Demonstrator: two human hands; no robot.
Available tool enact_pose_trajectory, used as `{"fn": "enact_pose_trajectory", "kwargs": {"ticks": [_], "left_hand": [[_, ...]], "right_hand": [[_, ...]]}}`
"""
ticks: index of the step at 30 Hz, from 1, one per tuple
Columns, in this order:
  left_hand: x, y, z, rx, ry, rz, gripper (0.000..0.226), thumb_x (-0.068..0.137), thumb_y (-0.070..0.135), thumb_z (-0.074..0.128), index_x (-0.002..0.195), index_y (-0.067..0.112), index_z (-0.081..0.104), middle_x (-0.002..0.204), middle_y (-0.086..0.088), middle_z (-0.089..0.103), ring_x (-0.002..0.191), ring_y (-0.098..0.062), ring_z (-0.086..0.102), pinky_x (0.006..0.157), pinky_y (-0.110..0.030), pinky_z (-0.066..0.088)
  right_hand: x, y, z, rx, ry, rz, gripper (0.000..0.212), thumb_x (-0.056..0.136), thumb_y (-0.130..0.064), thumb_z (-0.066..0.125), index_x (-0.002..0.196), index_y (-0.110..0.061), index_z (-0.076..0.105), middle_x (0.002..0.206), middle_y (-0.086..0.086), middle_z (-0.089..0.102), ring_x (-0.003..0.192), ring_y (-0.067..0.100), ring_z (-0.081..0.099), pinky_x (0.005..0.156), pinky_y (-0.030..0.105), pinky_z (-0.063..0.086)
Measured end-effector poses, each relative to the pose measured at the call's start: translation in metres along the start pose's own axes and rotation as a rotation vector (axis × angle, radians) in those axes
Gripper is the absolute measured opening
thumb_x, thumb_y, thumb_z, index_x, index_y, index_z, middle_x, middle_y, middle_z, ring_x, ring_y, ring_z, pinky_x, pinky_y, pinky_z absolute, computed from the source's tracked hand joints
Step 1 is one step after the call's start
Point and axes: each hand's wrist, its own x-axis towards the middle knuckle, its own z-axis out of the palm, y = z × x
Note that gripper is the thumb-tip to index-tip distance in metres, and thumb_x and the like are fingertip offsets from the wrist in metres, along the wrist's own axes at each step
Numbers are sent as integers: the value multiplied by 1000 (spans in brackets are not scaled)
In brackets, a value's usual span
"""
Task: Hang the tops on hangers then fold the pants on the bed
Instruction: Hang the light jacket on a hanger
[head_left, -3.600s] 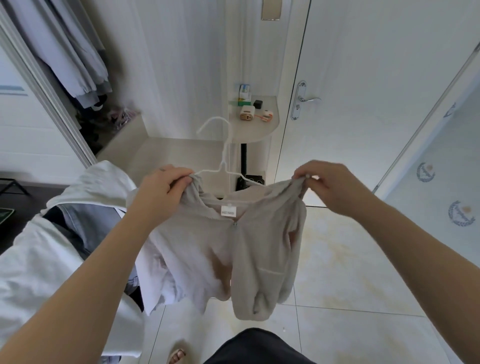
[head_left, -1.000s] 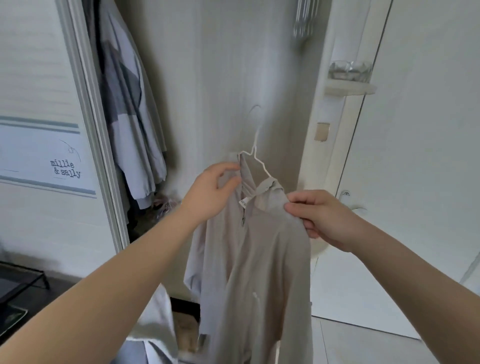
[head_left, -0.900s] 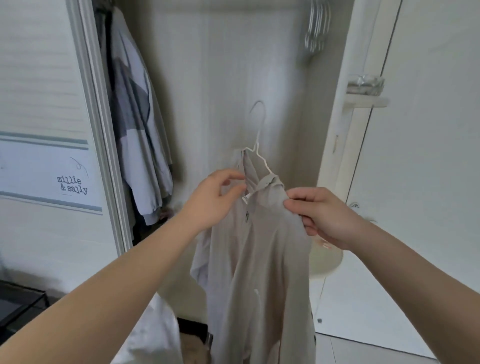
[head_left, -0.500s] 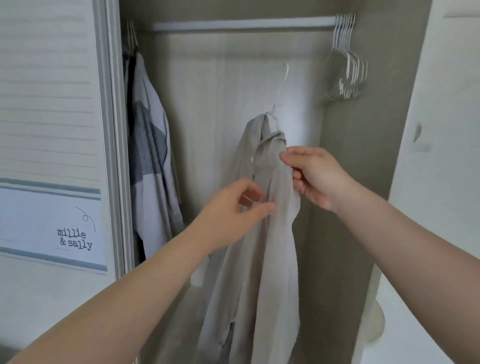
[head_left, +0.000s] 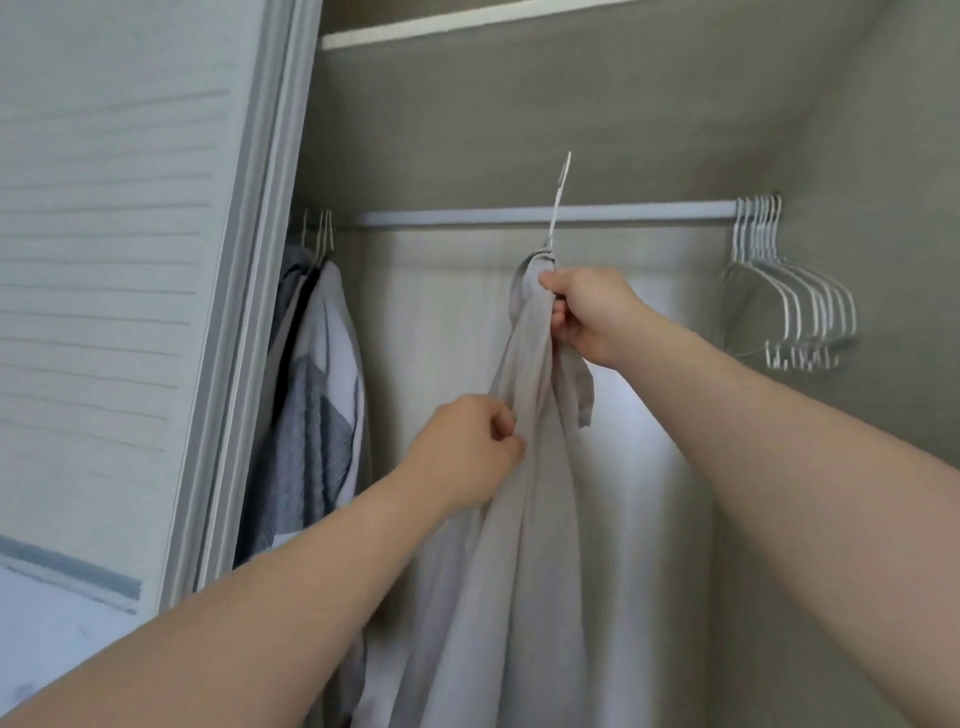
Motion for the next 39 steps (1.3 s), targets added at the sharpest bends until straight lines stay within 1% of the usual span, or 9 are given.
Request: {"fn": "enact_pose_trajectory", "kwargs": {"ticks": [10,16,20,26,29,31,33,35,39], "left_hand": [[109,-27,-13,139,179,-26,13,101,26,50,88,22,51,78,1,62,68,-15,55,53,-26,34],[126,-39,-9,178,220,-8,13,103,25,50,91,19,50,86,-1,62,81,-20,59,72,-35,47],[122,-49,-2,173,212,-4,11,104,22,46,93,19,46,81,-3,60,71,-19,55,62,-34,41],[116,-56,5,169,214,50,12,106,24,44,94,22,42,71,-1,57,64,-18,51,52,-25,32],[108,-59,3,138,184,95,18,103,39,51,92,26,45,63,1,60,58,-16,54,55,-29,40],[101,-61,-1,119,160,109,30,96,54,57,87,27,45,56,4,55,53,-12,48,52,-28,38],[96,-64,-9,194,134,107,45,88,65,61,85,22,49,65,1,60,63,-16,56,58,-34,43],[92,-67,-17,295,106,87,55,83,68,64,85,15,51,74,-4,62,73,-24,59,66,-40,48],[85,-77,-35,368,52,67,31,91,45,68,89,17,54,82,0,61,81,-23,59,71,-38,50]], "right_hand": [[136,-6,0,11,37,-17,21,100,0,53,81,-10,52,65,4,40,52,11,37,33,14,36],[169,21,-3,58,21,21,23,98,1,53,78,-9,51,60,3,41,43,9,37,33,15,37],[169,40,-5,33,-22,66,20,98,-3,54,80,-11,52,59,2,40,38,8,38,34,16,36],[152,37,-8,-396,65,-84,23,92,-16,59,71,-11,53,46,3,50,34,17,47,39,19,41],[135,25,-4,-993,175,-308,19,87,-24,60,74,-11,54,82,17,66,72,33,67,62,29,46],[119,23,3,-1186,158,-312,22,85,-23,59,71,-8,53,83,15,69,64,32,69,60,29,49],[106,25,13,-1272,101,-302,18,85,-19,57,69,-10,53,69,13,64,44,30,63,52,31,51],[98,30,23,-1300,72,-363,17,86,-17,54,70,-13,50,68,11,58,47,27,58,53,29,50],[90,38,42,-1221,6,-448,24,92,-11,46,70,-7,53,52,13,60,36,25,57,32,21,34]]}}
